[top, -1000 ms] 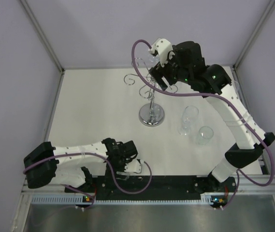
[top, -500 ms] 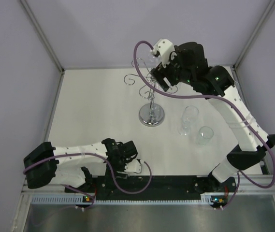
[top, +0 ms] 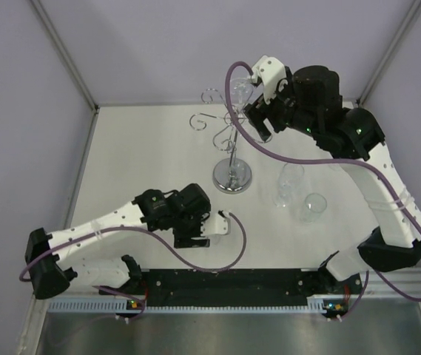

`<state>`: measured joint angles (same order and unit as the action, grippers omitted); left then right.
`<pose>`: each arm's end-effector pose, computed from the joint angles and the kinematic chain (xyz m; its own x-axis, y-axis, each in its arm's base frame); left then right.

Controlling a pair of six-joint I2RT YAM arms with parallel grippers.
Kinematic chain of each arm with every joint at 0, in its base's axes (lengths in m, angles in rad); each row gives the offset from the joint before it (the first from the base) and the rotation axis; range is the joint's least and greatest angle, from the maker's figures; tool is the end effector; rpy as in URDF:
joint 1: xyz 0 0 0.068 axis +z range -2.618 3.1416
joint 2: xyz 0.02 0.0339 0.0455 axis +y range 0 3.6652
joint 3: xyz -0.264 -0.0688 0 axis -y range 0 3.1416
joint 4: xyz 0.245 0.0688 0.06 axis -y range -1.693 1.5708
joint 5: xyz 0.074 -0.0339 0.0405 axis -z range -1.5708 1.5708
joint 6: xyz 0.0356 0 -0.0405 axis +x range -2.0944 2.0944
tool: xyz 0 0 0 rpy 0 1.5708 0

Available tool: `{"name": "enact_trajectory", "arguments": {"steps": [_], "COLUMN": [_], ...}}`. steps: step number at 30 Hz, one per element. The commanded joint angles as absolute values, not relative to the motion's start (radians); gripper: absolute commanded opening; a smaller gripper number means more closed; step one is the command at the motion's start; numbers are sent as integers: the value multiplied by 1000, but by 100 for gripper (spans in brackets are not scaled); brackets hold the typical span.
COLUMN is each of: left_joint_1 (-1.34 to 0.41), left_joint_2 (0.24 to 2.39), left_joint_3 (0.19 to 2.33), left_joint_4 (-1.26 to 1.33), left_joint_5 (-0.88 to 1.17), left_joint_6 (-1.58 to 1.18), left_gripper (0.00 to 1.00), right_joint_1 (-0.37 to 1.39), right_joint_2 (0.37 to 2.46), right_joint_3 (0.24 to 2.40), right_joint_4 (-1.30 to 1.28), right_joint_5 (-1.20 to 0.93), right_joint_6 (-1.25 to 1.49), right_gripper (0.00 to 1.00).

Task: Place the wine glass upside down on the wine glass rack
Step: Pick up the wine glass at the center of the board, then turn the wine glass upside down at the wine rack.

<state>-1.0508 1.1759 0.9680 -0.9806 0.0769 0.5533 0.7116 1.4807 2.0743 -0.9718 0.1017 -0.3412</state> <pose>0.1027 -0.1848 0.2637 0.0699 0.9323 -0.3548 0.9905 -0.0228 0.1354 0.2049 0.1719 0.5228 -0.0700 -0.5000 -0.8632 -0.6385 0.6873 -0.3463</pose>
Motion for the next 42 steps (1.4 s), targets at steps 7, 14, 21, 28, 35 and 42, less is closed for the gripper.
{"name": "enact_trajectory", "arguments": {"steps": [7, 14, 21, 28, 35, 42], "left_joint_1": [-904, -772, -710, -649, -615, -574], "left_joint_2": [1112, 1088, 1072, 1129, 1196, 1223], "left_joint_3": [1219, 1400, 1558, 1744, 1822, 1818], "left_joint_4": [-1026, -1045, -988, -862, -700, -575], "left_joint_5": [244, 425, 488, 477, 397, 460], "left_joint_6": [637, 649, 592, 462, 325, 203], "left_gripper": [0, 0, 0, 0, 0, 0], "right_joint_1": [721, 721, 721, 722, 758, 859], "right_joint_2": [1447, 1436, 1370, 1347, 1385, 1433], "right_joint_3": [2077, 2103, 2125, 2181, 2233, 2240], "right_joint_4": [-937, -939, -939, -946, -953, -948], "right_joint_5": [87, 34, -72, -178, -203, -140], "right_joint_6": [-345, -328, -258, -229, -250, -322], "right_gripper": [81, 81, 81, 78, 77, 76]}}
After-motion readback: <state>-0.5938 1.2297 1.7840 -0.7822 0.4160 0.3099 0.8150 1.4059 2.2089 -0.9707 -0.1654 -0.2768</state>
